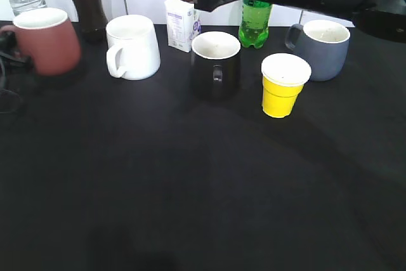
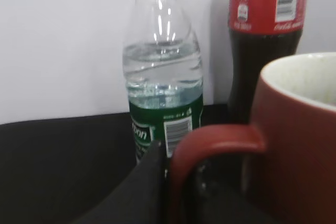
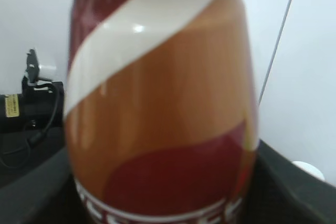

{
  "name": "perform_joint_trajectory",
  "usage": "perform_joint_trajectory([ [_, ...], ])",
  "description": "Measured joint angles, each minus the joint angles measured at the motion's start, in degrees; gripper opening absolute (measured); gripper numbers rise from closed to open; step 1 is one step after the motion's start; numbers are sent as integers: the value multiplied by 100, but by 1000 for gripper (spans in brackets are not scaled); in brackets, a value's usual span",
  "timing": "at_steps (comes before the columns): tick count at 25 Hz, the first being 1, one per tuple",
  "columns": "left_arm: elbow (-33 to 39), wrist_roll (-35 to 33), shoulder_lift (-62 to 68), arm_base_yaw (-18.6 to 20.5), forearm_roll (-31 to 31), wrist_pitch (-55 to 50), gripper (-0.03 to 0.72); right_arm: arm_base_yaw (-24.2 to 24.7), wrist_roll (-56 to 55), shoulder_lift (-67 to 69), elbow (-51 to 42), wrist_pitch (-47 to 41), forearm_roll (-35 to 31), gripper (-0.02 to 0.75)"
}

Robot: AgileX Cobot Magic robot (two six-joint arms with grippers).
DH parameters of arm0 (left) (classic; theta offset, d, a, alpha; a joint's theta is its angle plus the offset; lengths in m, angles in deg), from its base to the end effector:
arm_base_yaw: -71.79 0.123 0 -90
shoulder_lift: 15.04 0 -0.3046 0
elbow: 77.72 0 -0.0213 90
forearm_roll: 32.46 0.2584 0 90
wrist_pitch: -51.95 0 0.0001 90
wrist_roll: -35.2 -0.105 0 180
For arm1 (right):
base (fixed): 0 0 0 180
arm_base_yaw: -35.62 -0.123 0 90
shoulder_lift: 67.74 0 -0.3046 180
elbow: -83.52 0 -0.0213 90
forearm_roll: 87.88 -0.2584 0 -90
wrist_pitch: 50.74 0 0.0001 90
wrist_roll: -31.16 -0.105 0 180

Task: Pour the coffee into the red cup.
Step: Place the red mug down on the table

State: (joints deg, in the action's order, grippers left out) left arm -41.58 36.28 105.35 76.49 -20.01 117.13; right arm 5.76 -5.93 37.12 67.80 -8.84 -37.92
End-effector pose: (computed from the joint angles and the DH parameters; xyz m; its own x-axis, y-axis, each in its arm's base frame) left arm 0.3799 0.0106 0.1537 -0.0241 0.0703 -0.9972 0.1166 0.9909 0.0671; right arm 0.3217 0.2465 0.3033 0.0587 -0.0431 -0.9973 -0.8693 0.4889 -0.0723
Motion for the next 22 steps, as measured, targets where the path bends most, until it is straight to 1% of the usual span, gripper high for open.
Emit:
perform_joint_trajectory([
  [8, -633, -2, 805, 0, 240, 11, 75, 0, 0, 0, 0, -17, -165, 535],
  [12, -690, 16, 914, 0, 257, 99, 77, 0, 5, 0, 0, -23, -165, 535],
  [13, -690, 27, 914, 0, 273, 134, 91, 0, 5, 0, 0, -23, -165, 535],
  [19, -512, 91, 914, 0, 300, 339, 237, 0, 5, 0, 0, -23, -165, 535],
  [22, -435, 96, 914, 0, 311, 388, 266, 0, 11, 0, 0, -27, -165, 535],
])
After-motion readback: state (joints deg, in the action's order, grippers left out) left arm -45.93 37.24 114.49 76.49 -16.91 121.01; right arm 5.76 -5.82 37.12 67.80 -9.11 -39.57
